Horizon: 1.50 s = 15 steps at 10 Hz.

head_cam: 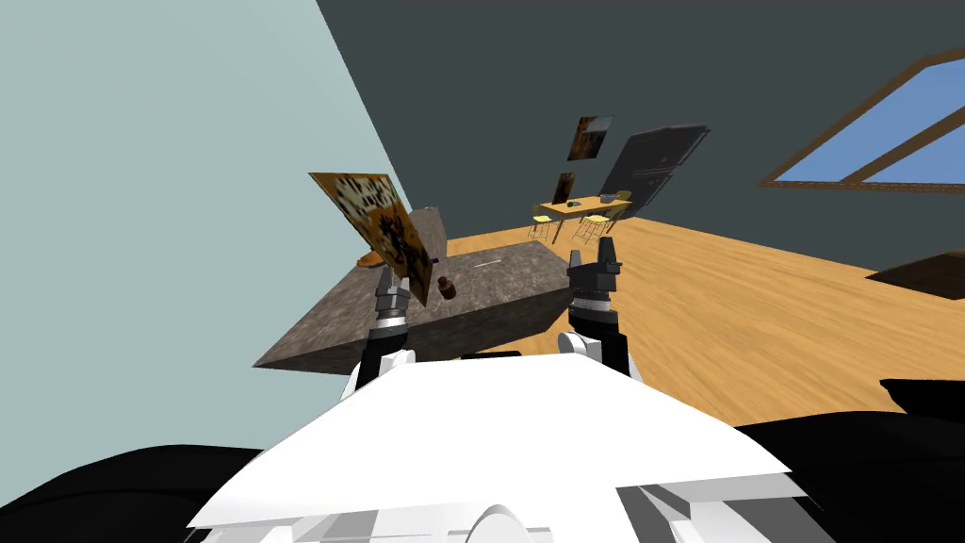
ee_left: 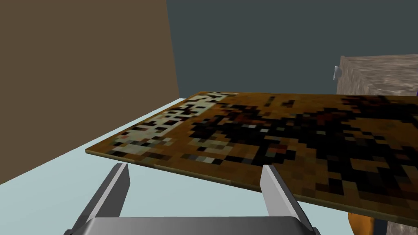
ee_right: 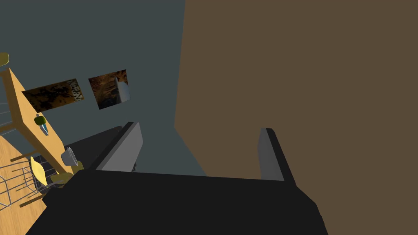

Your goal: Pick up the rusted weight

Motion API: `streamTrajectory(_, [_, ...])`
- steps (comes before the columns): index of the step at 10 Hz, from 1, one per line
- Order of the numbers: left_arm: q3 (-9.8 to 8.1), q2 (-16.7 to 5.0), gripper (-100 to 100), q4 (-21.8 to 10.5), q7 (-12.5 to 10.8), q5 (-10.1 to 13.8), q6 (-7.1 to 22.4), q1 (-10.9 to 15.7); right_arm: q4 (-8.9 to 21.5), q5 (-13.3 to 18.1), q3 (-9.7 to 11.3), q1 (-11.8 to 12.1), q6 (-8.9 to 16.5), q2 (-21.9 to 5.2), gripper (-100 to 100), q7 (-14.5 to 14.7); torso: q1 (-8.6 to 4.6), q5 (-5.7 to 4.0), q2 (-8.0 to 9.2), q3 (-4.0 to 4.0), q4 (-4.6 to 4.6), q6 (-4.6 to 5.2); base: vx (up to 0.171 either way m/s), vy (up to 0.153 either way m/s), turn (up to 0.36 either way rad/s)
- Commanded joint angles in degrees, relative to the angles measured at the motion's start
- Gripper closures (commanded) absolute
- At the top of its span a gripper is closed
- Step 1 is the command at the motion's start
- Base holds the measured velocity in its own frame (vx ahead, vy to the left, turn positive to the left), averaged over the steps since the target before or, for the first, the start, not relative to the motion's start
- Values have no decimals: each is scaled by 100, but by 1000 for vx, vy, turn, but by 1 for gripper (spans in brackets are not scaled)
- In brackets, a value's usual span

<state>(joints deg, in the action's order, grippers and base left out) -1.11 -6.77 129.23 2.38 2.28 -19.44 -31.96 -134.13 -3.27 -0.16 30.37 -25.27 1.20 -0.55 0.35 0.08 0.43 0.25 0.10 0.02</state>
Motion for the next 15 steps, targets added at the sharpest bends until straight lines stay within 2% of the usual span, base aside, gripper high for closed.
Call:
streamTrajectory(1, [-23, -140, -100, 29, -64, -22, 181, -118, 0, 0, 0, 0, 0, 0, 0, 0, 0, 0, 0, 0, 0, 0, -98, 67, -228])
streamTrajectory(8, [-299, -834, -100, 107, -308, -127, 1057, -707, 0, 0, 0, 1, 0, 0, 0, 0, -7, -2, -20, -11, -4, -2, -69, 49, -242])
streamTrajectory(15, [-734, -1610, -100, 138, -383, -318, 2117, -1316, 0, 0, -1, 2, 0, 0, 0, 0, -13, -3, -42, -23, -8, -2, -41, 25, -263])
